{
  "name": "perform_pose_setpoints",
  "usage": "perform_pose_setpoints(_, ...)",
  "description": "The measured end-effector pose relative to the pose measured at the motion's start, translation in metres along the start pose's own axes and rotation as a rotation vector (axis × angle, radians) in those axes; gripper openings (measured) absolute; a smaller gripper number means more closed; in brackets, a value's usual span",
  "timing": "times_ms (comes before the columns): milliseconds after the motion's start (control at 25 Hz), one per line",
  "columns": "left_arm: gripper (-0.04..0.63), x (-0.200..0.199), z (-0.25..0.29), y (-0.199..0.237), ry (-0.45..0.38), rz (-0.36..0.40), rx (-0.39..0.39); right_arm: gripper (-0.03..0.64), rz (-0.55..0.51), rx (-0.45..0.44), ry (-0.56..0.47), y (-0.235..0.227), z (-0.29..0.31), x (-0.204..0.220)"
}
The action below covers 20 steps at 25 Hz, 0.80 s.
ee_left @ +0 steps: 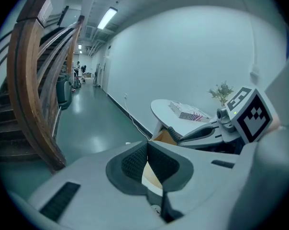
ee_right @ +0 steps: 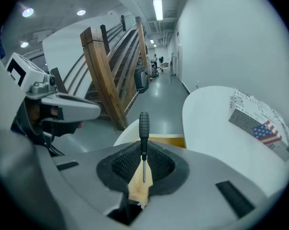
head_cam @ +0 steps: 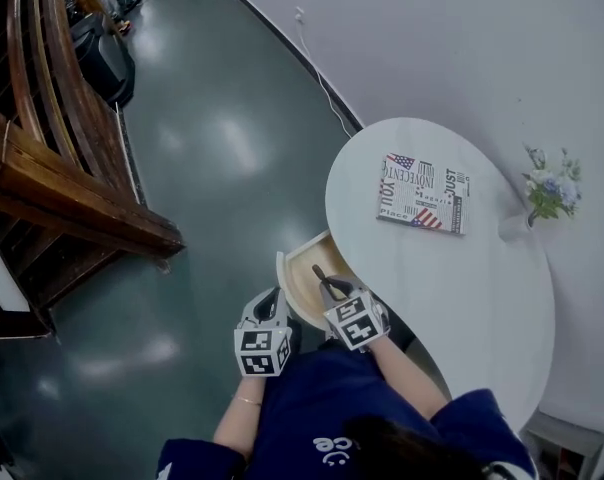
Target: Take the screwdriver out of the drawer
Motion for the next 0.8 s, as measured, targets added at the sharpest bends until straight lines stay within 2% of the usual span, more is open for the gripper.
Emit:
perform_pose_setpoints(360,0.005,-0.04,-0.007,-0.028,-0.141,-0.003,0.009,0.048,0.047,0.071,-0.151,-0.011,-0.049,-0.029)
perform_pose_setpoints(560,0.005,-0.051,-0.009,-0.051,-0.19,0.005,0.029,0.048,0.04,0.161,-0.264,-0.024,-0.083,-0.048)
perform_pose_setpoints(720,0.005,-0.067,-0.017,-0.063,-0.236,-0.025,0.03,0.048,0.052,0.206,-0.338,-0.031,-0.109,-0.059)
perform_pose_setpoints(800,0.005,-0.079,-0.019,-0.07,-0.27,-0.007,0.041,0.048,0.066,0.229,-0.376,-0.037,-0.121,-0.064)
Point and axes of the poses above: the fingertips, and each gripper's own axes: z forward along the fingers, y to its left, x out of its underside, the point moved 2 cm from there along -z, backward along the fingers, and after that the axes turned 10 degrees about -y, right-handed, at the moved point
